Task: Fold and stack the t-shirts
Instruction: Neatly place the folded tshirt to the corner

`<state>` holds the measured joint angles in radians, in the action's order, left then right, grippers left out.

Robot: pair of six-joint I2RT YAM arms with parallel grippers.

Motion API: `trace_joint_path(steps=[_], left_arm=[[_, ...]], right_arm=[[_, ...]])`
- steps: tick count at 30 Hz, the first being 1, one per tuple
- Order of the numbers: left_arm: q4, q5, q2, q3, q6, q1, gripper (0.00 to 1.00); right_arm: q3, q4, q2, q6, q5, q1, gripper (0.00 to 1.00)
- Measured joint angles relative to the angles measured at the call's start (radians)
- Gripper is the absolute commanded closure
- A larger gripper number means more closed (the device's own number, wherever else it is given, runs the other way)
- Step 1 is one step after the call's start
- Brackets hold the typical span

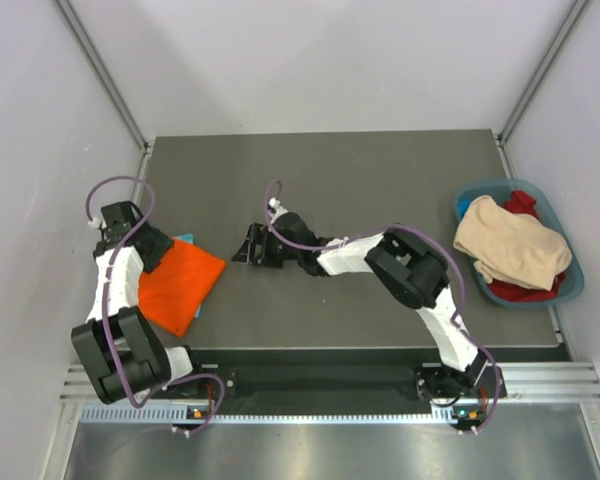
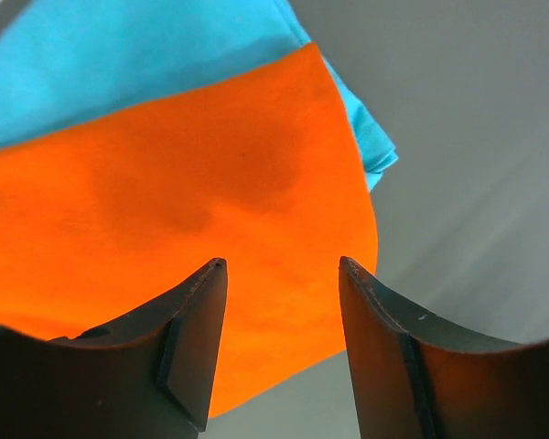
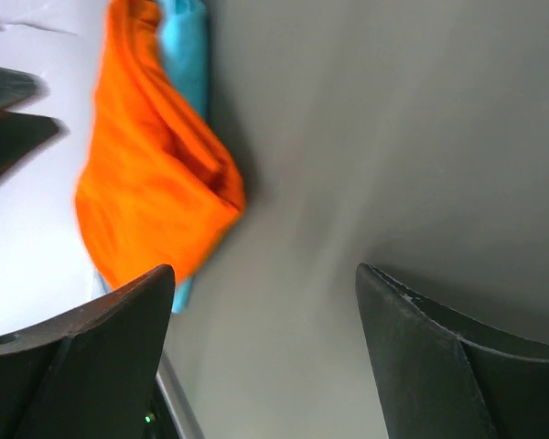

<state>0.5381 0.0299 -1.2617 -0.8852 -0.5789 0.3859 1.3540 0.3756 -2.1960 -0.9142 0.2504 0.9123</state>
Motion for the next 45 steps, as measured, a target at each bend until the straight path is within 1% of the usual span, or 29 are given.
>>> trace_joint_path(steps=[3, 7, 8, 12, 16, 19, 22, 23, 25, 26, 28, 29, 32, 33, 35, 37, 38, 40, 41, 43, 44, 45], left_arm=[[-0.014, -0.004, -0.039, 0.010, -0.019, 0.000, 0.42], [-0.014, -0.080, -0.065, 0.018, -0.042, 0.000, 0.40], [-0.014, -0.102, -0.070, 0.018, -0.047, 0.000, 0.40], [-0.014, -0.172, -0.082, 0.018, -0.056, 0.001, 0.39], [-0.015, -0.211, -0.094, 0.019, -0.060, 0.001, 0.39], [-0.015, -0.225, -0.106, 0.019, -0.062, 0.001, 0.39], [-0.015, -0.229, -0.112, 0.019, -0.058, 0.002, 0.40], [-0.016, -0.229, -0.111, 0.019, -0.054, 0.002, 0.40], [-0.016, -0.228, -0.111, 0.017, -0.043, 0.002, 0.42], [-0.016, -0.227, -0.109, 0.015, -0.036, 0.002, 0.42], [-0.016, -0.228, -0.103, 0.003, 0.001, 0.002, 0.42], [-0.018, -0.229, -0.099, -0.005, 0.018, 0.002, 0.42], [-0.027, -0.224, -0.089, -0.035, 0.079, 0.009, 0.43], [-0.031, -0.217, -0.089, -0.046, 0.096, 0.013, 0.43], [-0.042, -0.182, -0.092, -0.064, 0.137, 0.018, 0.43], [-0.044, -0.132, -0.106, -0.085, 0.174, 0.021, 0.43], [-0.046, -0.097, -0.120, -0.097, 0.194, 0.022, 0.43], [-0.036, -0.034, -0.155, -0.127, 0.232, 0.026, 0.43], [-0.028, -0.002, -0.177, -0.145, 0.246, 0.032, 0.43], [-0.017, 0.048, -0.198, -0.167, 0.257, 0.053, 0.43], [-0.005, 0.066, -0.199, -0.171, 0.256, 0.071, 0.43], [0.015, 0.067, -0.197, -0.175, 0.249, 0.084, 0.44]], right_arm=[[0.037, 0.065, -0.051, -0.034, 0.000, 0.019, 0.23], [0.092, 0.119, -0.111, -0.058, -0.005, 0.042, 0.26], [0.100, 0.126, -0.120, -0.065, -0.013, 0.050, 0.28], [0.106, 0.142, -0.135, -0.098, -0.052, 0.075, 0.31], [0.106, 0.162, -0.144, -0.142, -0.098, 0.090, 0.35], [0.108, 0.197, -0.163, -0.172, -0.107, 0.093, 0.41], [0.116, 0.219, -0.182, -0.184, -0.107, 0.093, 0.52], [0.116, 0.230, -0.188, -0.188, -0.106, 0.093, 0.59], [0.116, 0.238, -0.198, -0.185, -0.103, 0.093, 0.66], [0.117, 0.242, -0.203, -0.184, -0.099, 0.093, 0.76], [0.117, 0.249, -0.208, -0.175, -0.094, 0.093, 0.83], [0.117, 0.251, -0.208, -0.173, -0.092, 0.093, 0.90], [0.111, 0.272, -0.208, -0.157, -0.088, 0.093, 0.98], [0.109, 0.277, -0.208, -0.152, -0.088, 0.093, 0.99], [0.093, 0.290, -0.208, -0.142, -0.085, 0.090, 0.99], [0.077, 0.297, -0.208, -0.134, -0.082, 0.086, 0.97], [0.068, 0.305, -0.208, -0.132, -0.075, 0.083, 0.86], [0.065, 0.311, -0.206, -0.124, -0.056, 0.078, 0.74], [0.065, 0.315, -0.206, -0.119, -0.039, 0.074, 0.65], [0.049, 0.337, -0.192, -0.114, -0.006, 0.064, 0.55], [0.021, 0.350, -0.172, -0.110, 0.005, 0.058, 0.48], [-0.010, 0.357, -0.153, -0.107, 0.015, 0.051, 0.47]])
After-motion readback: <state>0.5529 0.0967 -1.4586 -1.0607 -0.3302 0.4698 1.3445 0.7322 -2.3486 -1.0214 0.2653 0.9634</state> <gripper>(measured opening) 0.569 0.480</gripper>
